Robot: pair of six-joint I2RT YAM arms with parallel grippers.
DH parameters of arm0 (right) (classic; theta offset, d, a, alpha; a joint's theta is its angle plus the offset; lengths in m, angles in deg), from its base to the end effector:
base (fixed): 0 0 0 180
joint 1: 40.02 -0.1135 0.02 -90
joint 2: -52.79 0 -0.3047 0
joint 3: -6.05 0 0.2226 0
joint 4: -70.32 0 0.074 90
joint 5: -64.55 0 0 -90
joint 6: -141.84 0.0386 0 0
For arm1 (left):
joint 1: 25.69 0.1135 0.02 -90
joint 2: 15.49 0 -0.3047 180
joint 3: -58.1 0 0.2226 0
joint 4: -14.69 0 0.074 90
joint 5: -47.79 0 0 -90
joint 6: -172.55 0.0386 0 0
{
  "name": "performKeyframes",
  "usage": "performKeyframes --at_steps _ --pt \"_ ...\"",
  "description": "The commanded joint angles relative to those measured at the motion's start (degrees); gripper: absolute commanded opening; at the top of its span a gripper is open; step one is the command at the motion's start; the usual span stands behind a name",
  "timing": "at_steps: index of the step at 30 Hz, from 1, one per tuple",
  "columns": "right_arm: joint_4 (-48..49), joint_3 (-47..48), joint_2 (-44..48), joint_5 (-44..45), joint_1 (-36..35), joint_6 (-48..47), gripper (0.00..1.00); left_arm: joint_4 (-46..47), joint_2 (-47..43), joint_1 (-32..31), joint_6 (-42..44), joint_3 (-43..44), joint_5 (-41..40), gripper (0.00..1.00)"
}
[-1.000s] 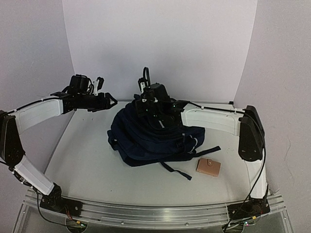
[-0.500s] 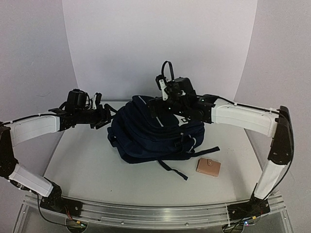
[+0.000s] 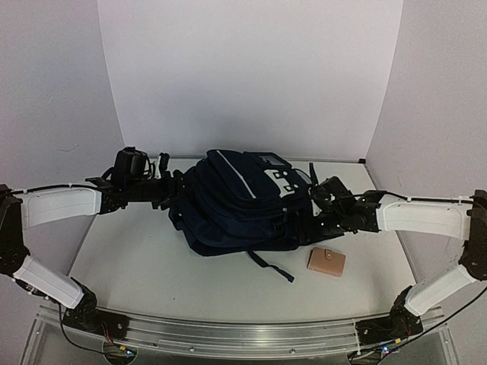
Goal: Pack the student bag
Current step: Pick up the personal item from the center of the board.
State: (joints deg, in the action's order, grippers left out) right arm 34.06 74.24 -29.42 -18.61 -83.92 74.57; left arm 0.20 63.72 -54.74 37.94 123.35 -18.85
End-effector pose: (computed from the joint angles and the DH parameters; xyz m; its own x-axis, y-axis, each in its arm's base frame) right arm 0.1952 0.1814 0.2751 -0.7560 -0.1951 -0.6248 -0.3703 0.9146 0.1624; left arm 0.2331 -0.1470 0.3070 -0.8236 -0.2800 -0.4933 0.2418 0.6133 -0.7519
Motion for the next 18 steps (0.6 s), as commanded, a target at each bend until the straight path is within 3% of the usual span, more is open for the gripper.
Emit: performKeyframes --at_steps 1,8,18 --pt "-5.6 -5.3 1.3 1.2 -0.2 11.2 0.78 3.0 -2.1 0.1 -0.8 -1.3 -1.6 0.72" --pt "-7.5 -9.8 1.6 5.2 2.8 22.2 0.86 0.9 -2.9 0.1 0.0 -1.5 -1.2 0.72" --pt "-4.8 -12.0 0.3 1.9 5.0 22.9 0.94 0.8 -2.5 0.1 0.7 -1.7 -1.4 0.73"
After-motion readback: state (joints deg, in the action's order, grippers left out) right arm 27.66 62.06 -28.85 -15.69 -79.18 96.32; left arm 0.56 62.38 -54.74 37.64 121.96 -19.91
